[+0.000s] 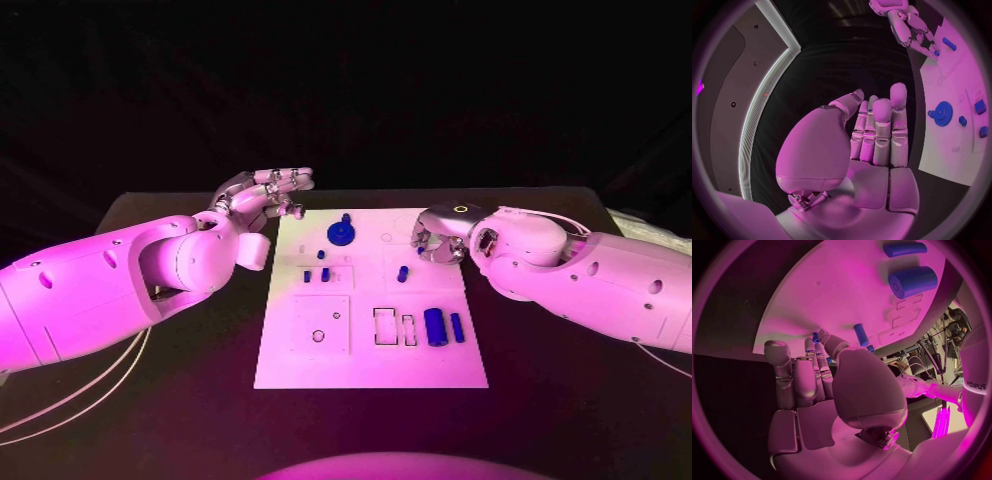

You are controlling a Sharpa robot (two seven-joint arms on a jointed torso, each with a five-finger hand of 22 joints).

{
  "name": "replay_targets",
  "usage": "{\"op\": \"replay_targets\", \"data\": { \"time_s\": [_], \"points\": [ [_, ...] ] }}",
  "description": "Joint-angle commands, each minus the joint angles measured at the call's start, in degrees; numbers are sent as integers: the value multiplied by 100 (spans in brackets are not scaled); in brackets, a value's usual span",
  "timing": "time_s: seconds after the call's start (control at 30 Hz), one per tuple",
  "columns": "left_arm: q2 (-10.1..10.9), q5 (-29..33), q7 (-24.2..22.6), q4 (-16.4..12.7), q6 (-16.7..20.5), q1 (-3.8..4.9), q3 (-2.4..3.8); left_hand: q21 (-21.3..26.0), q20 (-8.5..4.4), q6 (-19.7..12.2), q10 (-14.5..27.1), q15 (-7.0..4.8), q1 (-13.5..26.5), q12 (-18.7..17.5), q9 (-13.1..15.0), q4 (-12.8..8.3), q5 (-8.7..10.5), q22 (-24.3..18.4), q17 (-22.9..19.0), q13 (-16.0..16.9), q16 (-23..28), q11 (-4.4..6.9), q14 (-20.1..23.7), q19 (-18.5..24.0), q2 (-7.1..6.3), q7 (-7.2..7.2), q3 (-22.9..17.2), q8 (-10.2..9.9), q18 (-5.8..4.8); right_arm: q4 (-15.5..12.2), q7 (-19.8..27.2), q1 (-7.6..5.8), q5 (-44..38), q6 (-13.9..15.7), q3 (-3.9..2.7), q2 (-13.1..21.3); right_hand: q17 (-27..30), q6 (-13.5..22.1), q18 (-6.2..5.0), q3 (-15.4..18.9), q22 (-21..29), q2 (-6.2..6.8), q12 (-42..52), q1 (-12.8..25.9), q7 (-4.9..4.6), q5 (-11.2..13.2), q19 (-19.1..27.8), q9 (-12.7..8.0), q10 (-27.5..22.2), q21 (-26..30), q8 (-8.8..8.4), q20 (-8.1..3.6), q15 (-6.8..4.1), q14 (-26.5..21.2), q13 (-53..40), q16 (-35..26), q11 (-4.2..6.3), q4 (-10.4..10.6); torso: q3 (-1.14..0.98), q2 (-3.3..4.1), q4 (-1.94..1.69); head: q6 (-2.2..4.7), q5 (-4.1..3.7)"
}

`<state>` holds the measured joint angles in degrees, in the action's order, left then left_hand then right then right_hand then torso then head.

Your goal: Assemble the parts on the task board

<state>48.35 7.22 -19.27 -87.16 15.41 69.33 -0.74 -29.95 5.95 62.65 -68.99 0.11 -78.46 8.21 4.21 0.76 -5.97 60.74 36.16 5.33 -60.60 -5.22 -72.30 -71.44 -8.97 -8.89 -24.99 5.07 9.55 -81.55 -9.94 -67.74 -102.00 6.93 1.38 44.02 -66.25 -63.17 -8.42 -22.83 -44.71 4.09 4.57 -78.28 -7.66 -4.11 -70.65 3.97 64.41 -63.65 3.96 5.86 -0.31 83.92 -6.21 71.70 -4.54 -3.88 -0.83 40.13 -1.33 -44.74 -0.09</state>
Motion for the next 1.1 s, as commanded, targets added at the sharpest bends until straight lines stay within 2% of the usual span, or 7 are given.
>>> {"op": "replay_targets", "data": {
  "time_s": [0.03, 0.33, 0.57, 0.73, 1.0, 1.1],
  "points": [
    [3, 51, -69, -27, -6, 2, 5, 32, -2, 25, 10, -2, 51, 37, -8, 1, -28, -16, -21, 8, 30, 49, 30, 59, -3, 5, 28, 22, 88, 51, -27, 25, -118, -204, 6, -32, 7, -62, 11, -83, -9, -7, -23, -16, -2, 36, -39, 5, 59, -7, -11, -2, 12, 201, 40, -36, 13, -8, 1, -2, 1, -8, 2],
    [22, 52, -44, -35, 5, 2, 3, 69, -2, 21, 15, -1, 48, 40, -9, -1, -29, -38, -43, 9, 43, 48, 39, 68, -2, 3, 37, 23, 92, 123, -100, 43, -182, -381, 6, -59, -59, -249, 30, -309, -144, -49, 40, -22, 34, 114, -107, 38, 262, -101, 48, -26, -17, 225, 130, 25, 54, -47, -3, -7, 1, -30, 8],
    [28, 52, -29, -32, 8, 2, 2, 83, -2, 17, 22, -1, 46, 42, -11, -2, -30, -48, -49, 8, 48, 46, 43, 70, 0, 1, 44, 22, 93, 133, -111, 60, -218, -366, 6, -70, -78, -378, 49, -424, -261, -90, 79, -31, 58, 126, -162, 65, 414, -181, 92, -49, -44, 233, 164, 48, 84, -76, -4, -6, 7, -38, 9],
    [29, 52, -21, -31, 11, 2, 2, 83, -2, 17, 22, -1, 46, 42, -11, -2, -30, -48, -49, 8, 48, 46, 43, 70, 0, 1, 44, 22, 93, 115, -127, 70, -225, -152, 6, -76, -22, -507, 79, -504, -442, -154, 125, -33, 83, 132, -251, 101, 598, -301, 147, -78, -83, 232, 165, 17, 120, -88, -7, -4, 10, -43, 2],
    [25, 52, -13, -19, 12, 2, 1, 113, -1, 6, 41, 1, 14, 52, -14, -22, -35, -75, -82, 9, 66, 43, 56, 67, 13, -2, 58, 22, 93, 2, -229, 80, -177, 506, 4, -27, 7, -566, 97, -478, -541, -116, 107, 77, 101, 136, -304, 129, 680, -372, 170, -105, -110, 231, 186, 7, 137, -45, -3, -9, 6, -39, -26],
    [24, 52, -6, -7, 8, 1, 1, 113, -1, 6, 41, 1, 14, 52, -14, -22, -35, -75, -82, 9, 66, 43, 56, 67, 13, -2, 58, 22, 93, -56, -262, 80, -111, 636, -1, 23, 11, -568, 99, -473, -550, -112, 99, 93, 103, 136, -309, 131, 682, -378, 170, -108, -113, 230, 191, 5, 138, -37, -3, -12, 3, -37, -35]
  ]
}}
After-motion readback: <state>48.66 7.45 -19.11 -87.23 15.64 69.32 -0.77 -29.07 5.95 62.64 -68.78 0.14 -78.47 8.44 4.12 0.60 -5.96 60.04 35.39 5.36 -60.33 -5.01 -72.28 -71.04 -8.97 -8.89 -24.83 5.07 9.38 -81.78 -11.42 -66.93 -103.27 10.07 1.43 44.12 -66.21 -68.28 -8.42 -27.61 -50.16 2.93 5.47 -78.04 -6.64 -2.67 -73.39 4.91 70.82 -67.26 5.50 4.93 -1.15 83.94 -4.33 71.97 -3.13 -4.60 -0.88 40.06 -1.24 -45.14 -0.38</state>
